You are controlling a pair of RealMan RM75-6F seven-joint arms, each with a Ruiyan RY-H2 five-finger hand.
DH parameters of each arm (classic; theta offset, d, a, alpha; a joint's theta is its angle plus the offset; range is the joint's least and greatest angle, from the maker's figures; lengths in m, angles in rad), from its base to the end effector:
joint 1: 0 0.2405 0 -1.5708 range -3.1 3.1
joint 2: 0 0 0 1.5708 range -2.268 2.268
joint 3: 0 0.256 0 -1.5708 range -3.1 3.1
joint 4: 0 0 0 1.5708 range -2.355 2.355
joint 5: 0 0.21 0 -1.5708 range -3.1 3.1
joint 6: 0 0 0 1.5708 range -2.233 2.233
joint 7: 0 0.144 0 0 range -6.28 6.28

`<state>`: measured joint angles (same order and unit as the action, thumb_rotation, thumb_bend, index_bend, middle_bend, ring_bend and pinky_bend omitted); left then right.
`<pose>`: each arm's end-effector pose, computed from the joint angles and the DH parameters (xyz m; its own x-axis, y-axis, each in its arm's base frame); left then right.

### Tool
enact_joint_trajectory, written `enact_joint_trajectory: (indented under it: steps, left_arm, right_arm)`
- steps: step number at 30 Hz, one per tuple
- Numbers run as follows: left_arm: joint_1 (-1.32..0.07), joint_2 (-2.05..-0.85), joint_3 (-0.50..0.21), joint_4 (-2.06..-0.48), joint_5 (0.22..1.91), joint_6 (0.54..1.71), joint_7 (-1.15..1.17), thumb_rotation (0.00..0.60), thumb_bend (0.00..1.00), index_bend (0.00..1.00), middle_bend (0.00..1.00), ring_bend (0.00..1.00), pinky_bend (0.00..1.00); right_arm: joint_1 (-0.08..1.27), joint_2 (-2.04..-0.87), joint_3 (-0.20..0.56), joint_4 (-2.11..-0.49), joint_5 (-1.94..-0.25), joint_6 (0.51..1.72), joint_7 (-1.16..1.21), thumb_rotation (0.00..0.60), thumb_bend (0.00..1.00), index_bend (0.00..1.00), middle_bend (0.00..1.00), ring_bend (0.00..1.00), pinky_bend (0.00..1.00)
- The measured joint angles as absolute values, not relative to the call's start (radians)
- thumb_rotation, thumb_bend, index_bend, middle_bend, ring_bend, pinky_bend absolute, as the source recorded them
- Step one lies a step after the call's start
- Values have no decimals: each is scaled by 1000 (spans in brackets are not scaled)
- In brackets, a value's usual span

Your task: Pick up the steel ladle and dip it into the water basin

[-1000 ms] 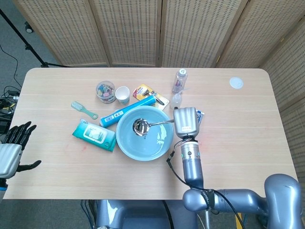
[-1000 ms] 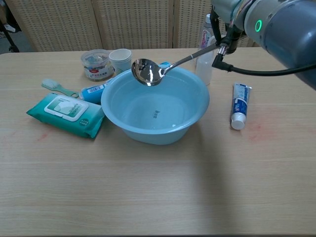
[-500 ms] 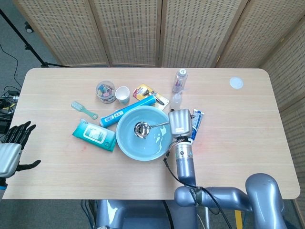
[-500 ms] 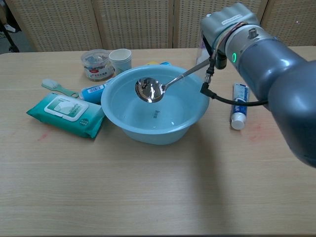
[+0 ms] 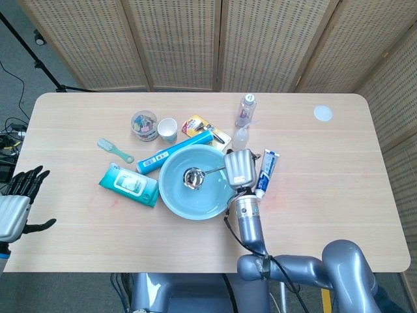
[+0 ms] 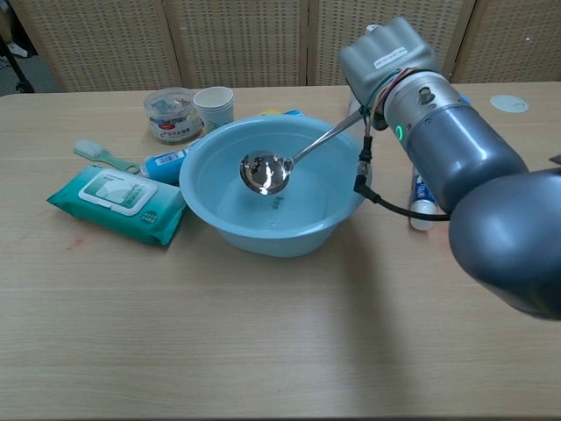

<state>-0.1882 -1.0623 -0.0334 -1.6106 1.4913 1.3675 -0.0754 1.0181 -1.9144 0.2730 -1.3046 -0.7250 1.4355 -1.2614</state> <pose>-0.3055 0.2093 0.1611 0.3867 0.0914 0.9177 0.9212 -0.0833 -0.3799 -0.0570 -0.3652 -0.0520 0.8440 0.0789 0.5305 -0.5250 -0.0814 0.8472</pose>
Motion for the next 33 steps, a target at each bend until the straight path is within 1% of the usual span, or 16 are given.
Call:
enact_joint_trajectory:
  steps: [10, 16, 27, 33]
  left_arm:
    - [-187, -1059, -35, -1613, 1492, 1373, -83, 600, 0, 0, 0, 0, 0]
    - [-190, -1061, -36, -1608, 1488, 1365, -84, 600, 0, 0, 0, 0, 0]
    - [-189, -1063, -35, -1609, 1488, 1366, -77, 600, 0, 0, 0, 0, 0]
    - [-191, -1066, -33, -1608, 1489, 1361, -70, 600, 0, 0, 0, 0, 0]
  right_arm:
    - [1015, -1945, 211, -1200, -794, 1390, -1282, 600, 1000, 812, 834, 758, 979]
    - [1005, -1954, 183, -1180, -818, 1365, -1315, 600, 1000, 812, 834, 758, 979]
    - [989, -1933, 184, -1256, -791, 1351, -1421, 600, 1000, 818, 837, 758, 979]
    - [977, -1909, 198, -1340, -743, 1350, -1464, 600, 1000, 827, 841, 759, 979]
